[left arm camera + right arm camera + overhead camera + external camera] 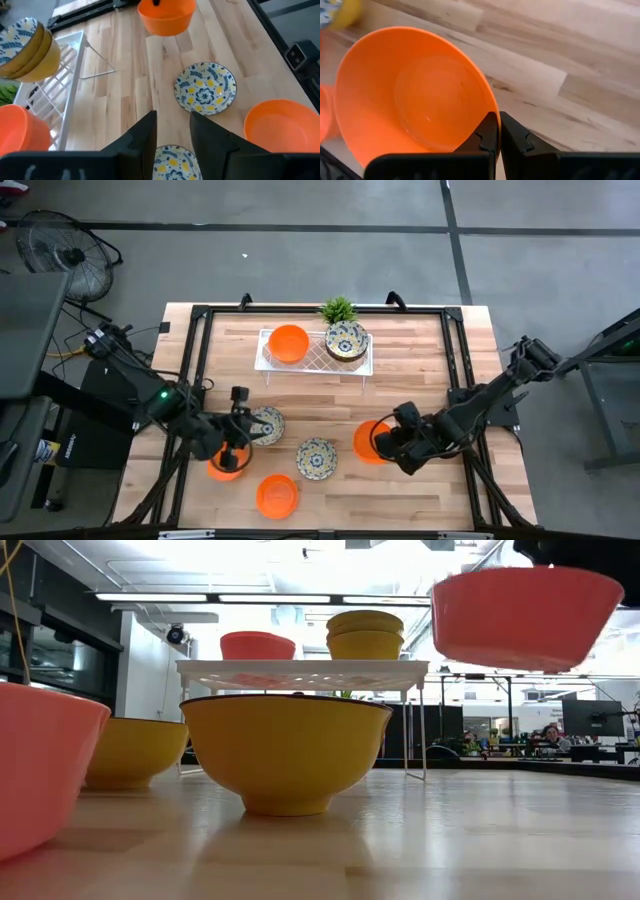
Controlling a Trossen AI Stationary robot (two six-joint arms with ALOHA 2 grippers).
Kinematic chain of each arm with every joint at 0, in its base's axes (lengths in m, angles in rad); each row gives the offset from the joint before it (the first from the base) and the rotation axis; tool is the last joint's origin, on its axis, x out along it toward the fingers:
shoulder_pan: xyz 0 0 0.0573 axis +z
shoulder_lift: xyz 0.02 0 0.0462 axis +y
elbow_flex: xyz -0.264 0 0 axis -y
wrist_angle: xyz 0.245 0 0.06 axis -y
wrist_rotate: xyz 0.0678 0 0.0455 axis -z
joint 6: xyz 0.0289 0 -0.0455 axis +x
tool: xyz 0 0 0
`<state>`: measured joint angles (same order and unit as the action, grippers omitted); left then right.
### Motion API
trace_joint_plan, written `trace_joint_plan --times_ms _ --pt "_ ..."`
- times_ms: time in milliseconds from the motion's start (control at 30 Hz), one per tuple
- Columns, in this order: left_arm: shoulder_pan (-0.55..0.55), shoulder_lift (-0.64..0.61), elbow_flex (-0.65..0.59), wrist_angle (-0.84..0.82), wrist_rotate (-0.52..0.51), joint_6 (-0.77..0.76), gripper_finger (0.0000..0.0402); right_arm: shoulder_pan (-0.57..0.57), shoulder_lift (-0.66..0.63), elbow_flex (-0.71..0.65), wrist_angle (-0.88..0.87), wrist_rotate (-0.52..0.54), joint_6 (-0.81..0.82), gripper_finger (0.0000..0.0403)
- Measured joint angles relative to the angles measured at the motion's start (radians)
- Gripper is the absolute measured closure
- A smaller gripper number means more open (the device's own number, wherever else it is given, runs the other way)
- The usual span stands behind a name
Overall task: Pick & Place Mini bowls
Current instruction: Stack the orange bowl on the orange bowl on the shelf
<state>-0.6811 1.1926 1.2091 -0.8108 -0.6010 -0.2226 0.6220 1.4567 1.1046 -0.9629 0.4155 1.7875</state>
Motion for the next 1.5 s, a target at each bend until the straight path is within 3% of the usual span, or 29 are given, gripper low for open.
trace_joint_plan --times_ms 333,567,1000,1133,1367,1500 --pt "0.068 0.081 0.000 0.108 0.099 -0.002 0.0289 0.062 -0.012 0.000 0.052 0.099 -0.093 0.0403" --pt "0.068 0.084 0.000 0.203 0.044 -0.045 0.0289 0.108 -0.013 0.005 0.054 0.178 -0.174 0.0403" --pt "0.067 0.096 0.000 0.364 -0.008 0.010 0.0289 0.112 -0.013 0.168 0.046 0.488 -0.562 0.0403" --pt "0.067 0.096 0.000 0.442 -0.052 0.088 0.0289 0.075 -0.013 0.218 0.048 0.567 -0.672 0.0403" --pt "0.068 0.117 0.000 0.570 -0.276 0.036 0.0289 -0.011 -0.013 0.243 0.096 0.691 -0.860 0.0403" --pt "0.093 0.147 0.000 0.633 -0.333 0.034 0.0289 -0.041 -0.012 0.243 0.178 0.796 -1.017 0.0403"
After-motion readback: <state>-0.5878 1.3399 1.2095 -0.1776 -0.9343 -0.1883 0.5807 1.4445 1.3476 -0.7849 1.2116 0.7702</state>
